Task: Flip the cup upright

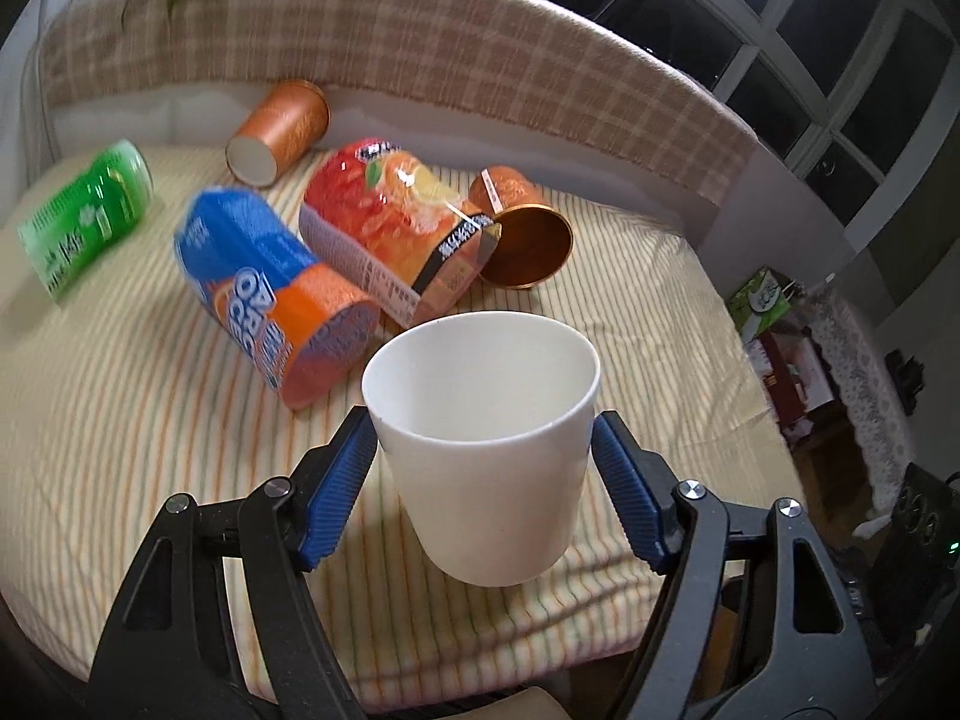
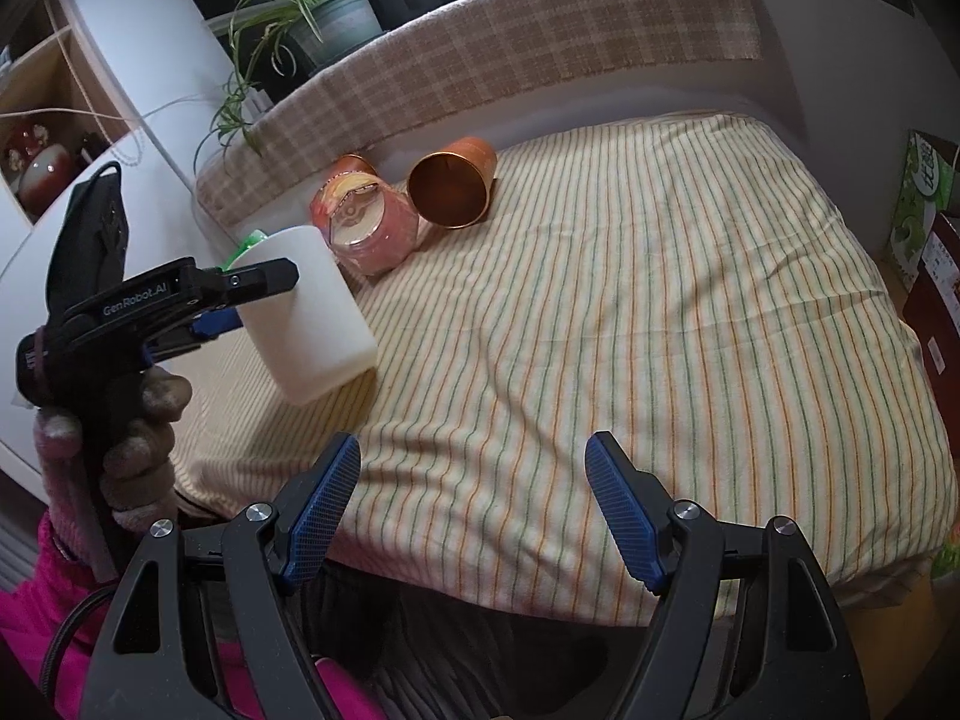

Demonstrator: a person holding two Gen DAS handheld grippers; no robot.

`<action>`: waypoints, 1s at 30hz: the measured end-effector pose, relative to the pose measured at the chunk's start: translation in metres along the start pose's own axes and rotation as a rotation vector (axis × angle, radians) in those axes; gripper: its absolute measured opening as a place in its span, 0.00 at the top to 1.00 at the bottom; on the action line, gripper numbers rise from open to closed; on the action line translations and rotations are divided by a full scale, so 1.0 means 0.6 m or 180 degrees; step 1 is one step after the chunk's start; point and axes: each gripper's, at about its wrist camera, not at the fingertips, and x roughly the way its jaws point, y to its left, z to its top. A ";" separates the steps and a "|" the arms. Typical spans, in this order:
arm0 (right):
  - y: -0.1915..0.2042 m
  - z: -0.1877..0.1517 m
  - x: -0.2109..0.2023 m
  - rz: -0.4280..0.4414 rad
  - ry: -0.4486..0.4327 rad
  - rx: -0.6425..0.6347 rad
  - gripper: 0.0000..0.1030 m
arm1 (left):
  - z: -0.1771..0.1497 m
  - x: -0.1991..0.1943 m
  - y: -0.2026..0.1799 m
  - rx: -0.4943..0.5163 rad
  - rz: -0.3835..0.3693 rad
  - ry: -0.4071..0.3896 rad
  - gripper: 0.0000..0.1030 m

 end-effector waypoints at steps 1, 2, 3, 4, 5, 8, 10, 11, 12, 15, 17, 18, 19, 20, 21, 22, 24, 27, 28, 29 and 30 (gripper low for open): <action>0.000 0.000 0.000 -0.0007 -0.0002 0.0002 0.25 | -0.001 -0.002 -0.005 0.0075 0.0066 -0.0050 0.26; 0.000 0.000 0.000 -0.0013 -0.0004 0.0004 0.25 | -0.002 -0.003 -0.008 0.0129 0.0116 -0.0087 0.26; 0.000 0.001 0.000 -0.0021 -0.0006 0.0007 0.25 | -0.003 -0.005 -0.012 0.0190 0.0172 -0.0130 0.27; 0.000 0.000 -0.001 -0.0026 -0.0010 0.0009 0.25 | -0.004 -0.006 -0.016 0.0250 0.0223 -0.0173 0.27; 0.000 0.001 -0.001 -0.0032 -0.0015 0.0014 0.25 | -0.004 -0.008 -0.020 0.0312 0.0274 -0.0221 0.27; 0.001 0.001 -0.002 -0.0035 -0.0025 0.0017 0.25 | -0.003 -0.008 -0.027 0.0437 0.0392 -0.0325 0.27; 0.004 0.001 -0.001 -0.0042 -0.0028 0.0007 0.25 | -0.003 -0.009 -0.029 0.0491 0.0442 -0.0374 0.27; 0.005 0.000 0.000 -0.0044 -0.0029 0.0000 0.25 | -0.003 -0.009 -0.030 0.0529 0.0478 -0.0404 0.27; 0.006 0.000 0.000 -0.0048 -0.0029 -0.0007 0.25 | -0.003 -0.008 -0.031 0.0558 0.0504 -0.0426 0.27; 0.008 0.000 0.001 -0.0056 -0.0029 -0.0025 0.25 | -0.004 -0.003 -0.033 0.0607 0.0544 -0.0448 0.27; 0.009 0.001 0.002 -0.0062 -0.0024 -0.0023 0.25 | -0.005 0.001 -0.032 0.0616 0.0548 -0.0437 0.27; 0.009 0.001 0.003 -0.0066 -0.0020 -0.0019 0.25 | -0.006 0.004 -0.033 0.0619 0.0552 -0.0429 0.27; 0.009 0.001 0.003 -0.0069 -0.0019 -0.0015 0.25 | -0.006 0.007 -0.033 0.0628 0.0555 -0.0422 0.27; 0.008 0.001 0.003 -0.0073 -0.0017 -0.0010 0.25 | -0.008 0.009 -0.033 0.0637 0.0549 -0.0410 0.27; 0.008 0.001 0.003 -0.0077 -0.0016 -0.0007 0.25 | -0.010 0.011 -0.033 0.0648 0.0544 -0.0395 0.27; 0.008 0.002 0.004 -0.0080 -0.0017 -0.0007 0.25 | -0.012 0.013 -0.034 0.0664 0.0550 -0.0394 0.27; 0.008 0.003 0.004 -0.0086 -0.0016 -0.0010 0.25 | -0.015 0.015 -0.038 0.0719 0.0574 -0.0409 0.27; 0.008 0.003 0.004 -0.0084 -0.0011 -0.0014 0.25 | -0.018 0.015 -0.040 0.0735 0.0561 -0.0399 0.27; 0.008 0.003 0.004 -0.0084 -0.0013 -0.0016 0.25 | -0.019 0.015 -0.041 0.0739 0.0554 -0.0393 0.27; 0.008 0.003 0.004 -0.0083 -0.0013 -0.0019 0.25 | -0.020 0.014 -0.042 0.0750 0.0547 -0.0386 0.27; 0.009 0.004 0.004 -0.0082 -0.0011 -0.0022 0.25 | -0.021 0.014 -0.042 0.0760 0.0538 -0.0378 0.27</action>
